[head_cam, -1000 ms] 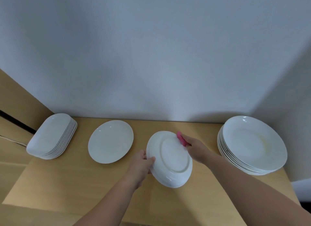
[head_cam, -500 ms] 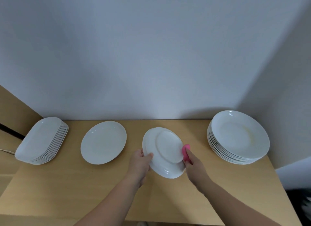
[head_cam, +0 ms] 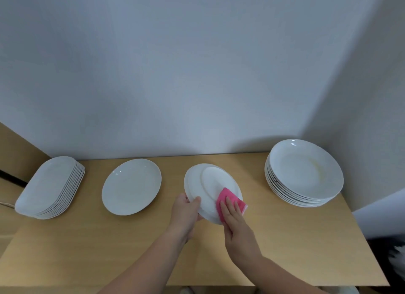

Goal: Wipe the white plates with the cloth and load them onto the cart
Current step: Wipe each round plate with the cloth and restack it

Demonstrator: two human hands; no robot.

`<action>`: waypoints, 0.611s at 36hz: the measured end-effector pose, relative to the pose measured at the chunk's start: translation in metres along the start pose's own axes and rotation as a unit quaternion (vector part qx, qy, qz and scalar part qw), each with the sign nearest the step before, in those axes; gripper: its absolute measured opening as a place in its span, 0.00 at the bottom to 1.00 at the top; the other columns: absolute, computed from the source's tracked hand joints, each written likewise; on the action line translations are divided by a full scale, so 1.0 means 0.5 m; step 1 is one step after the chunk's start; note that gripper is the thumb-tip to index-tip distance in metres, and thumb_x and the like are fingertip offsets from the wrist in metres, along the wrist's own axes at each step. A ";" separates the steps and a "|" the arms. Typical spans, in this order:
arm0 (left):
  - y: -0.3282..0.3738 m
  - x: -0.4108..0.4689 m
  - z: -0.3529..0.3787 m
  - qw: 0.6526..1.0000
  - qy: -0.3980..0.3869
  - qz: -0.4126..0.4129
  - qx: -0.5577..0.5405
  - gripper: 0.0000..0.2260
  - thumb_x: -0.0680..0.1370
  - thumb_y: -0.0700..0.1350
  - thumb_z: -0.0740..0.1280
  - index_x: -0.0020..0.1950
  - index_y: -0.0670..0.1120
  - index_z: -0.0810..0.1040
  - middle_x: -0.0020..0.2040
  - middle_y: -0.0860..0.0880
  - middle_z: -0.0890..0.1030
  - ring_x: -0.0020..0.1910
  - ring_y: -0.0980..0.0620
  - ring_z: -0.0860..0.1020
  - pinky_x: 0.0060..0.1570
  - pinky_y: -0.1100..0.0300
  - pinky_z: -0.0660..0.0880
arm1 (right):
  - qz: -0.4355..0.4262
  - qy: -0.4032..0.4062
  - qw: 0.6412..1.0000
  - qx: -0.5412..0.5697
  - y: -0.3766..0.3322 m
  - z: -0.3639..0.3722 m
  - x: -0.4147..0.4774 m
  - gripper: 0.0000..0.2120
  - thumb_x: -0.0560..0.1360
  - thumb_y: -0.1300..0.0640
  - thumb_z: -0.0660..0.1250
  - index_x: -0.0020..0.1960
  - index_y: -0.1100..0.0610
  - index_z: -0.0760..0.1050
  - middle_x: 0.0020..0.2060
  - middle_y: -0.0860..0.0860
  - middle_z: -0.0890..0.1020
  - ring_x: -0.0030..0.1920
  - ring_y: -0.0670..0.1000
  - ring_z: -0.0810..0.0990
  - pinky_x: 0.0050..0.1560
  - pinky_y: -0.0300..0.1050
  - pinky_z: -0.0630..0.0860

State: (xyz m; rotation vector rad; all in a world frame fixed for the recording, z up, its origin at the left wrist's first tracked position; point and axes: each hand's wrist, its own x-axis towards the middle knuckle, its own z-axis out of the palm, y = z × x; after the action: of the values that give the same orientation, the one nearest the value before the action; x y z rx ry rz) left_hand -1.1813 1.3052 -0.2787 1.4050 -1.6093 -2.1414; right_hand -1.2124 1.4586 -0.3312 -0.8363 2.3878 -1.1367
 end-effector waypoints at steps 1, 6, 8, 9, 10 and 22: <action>0.000 0.000 0.000 1.000 -0.003 -0.002 -0.001 0.06 0.82 0.39 0.62 0.57 0.45 0.73 0.57 0.45 0.80 0.56 0.45 0.80 0.54 0.47 0.80 | -0.015 -0.005 1.000 -0.019 -0.002 -0.002 0.002 0.29 0.81 0.65 0.55 0.75 0.47 0.47 0.73 0.36 0.47 0.77 0.44 0.43 0.64 0.20 0.46; 0.000 -0.003 0.000 1.000 -0.027 -0.001 -0.007 0.08 0.82 0.39 0.61 0.60 0.45 0.74 0.56 0.45 0.82 0.54 0.45 0.82 0.52 0.47 0.81 | -0.072 -0.036 0.993 -0.081 -0.019 -0.020 0.034 0.26 0.82 0.64 0.55 0.75 0.50 0.49 0.75 0.41 0.51 0.77 0.46 0.45 0.74 0.35 0.51; 0.001 -0.002 -0.001 0.999 -0.037 0.004 0.000 0.09 0.82 0.39 0.62 0.61 0.45 0.75 0.55 0.45 0.83 0.53 0.45 0.83 0.53 0.45 0.81 | -0.086 -0.054 0.991 -0.081 -0.029 -0.029 0.056 0.26 0.82 0.63 0.54 0.75 0.49 0.49 0.74 0.38 0.49 0.76 0.44 0.44 0.75 0.39 0.51; 0.001 -0.001 -0.001 0.999 -0.042 0.007 0.006 0.09 0.81 0.39 0.63 0.61 0.45 0.76 0.55 0.45 0.84 0.53 0.45 0.83 0.55 0.44 0.80 | -0.088 -0.064 0.992 -0.070 -0.036 -0.034 0.070 0.25 0.82 0.62 0.54 0.76 0.49 0.51 0.73 0.37 0.49 0.75 0.42 0.44 0.75 0.39 0.50; 0.001 -0.001 -0.001 0.999 -0.045 0.011 0.012 0.10 0.81 0.39 0.63 0.62 0.45 0.76 0.54 0.45 0.84 0.53 0.45 0.83 0.56 0.43 0.79 | -0.086 -0.073 0.992 -0.050 -0.042 -0.040 0.084 0.24 0.83 0.61 0.54 0.76 0.49 0.54 0.72 0.36 0.49 0.75 0.40 0.45 0.75 0.38 0.49; -0.001 0.017 -0.005 0.996 -0.012 0.023 0.085 0.10 0.79 0.41 0.66 0.60 0.47 0.75 0.55 0.46 0.82 0.54 0.45 0.81 0.54 0.42 0.79 | 0.009 -0.140 0.989 0.043 -0.048 -0.076 0.220 0.21 0.83 0.57 0.56 0.74 0.45 0.64 0.73 0.42 0.65 0.72 0.44 0.61 0.61 0.23 0.50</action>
State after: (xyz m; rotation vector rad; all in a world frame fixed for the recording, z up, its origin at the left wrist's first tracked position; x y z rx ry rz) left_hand -1.1838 1.2988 -0.2843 1.3760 -1.8528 -2.0455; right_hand -1.3080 1.3970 -0.2967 -0.8808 2.0979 -1.0331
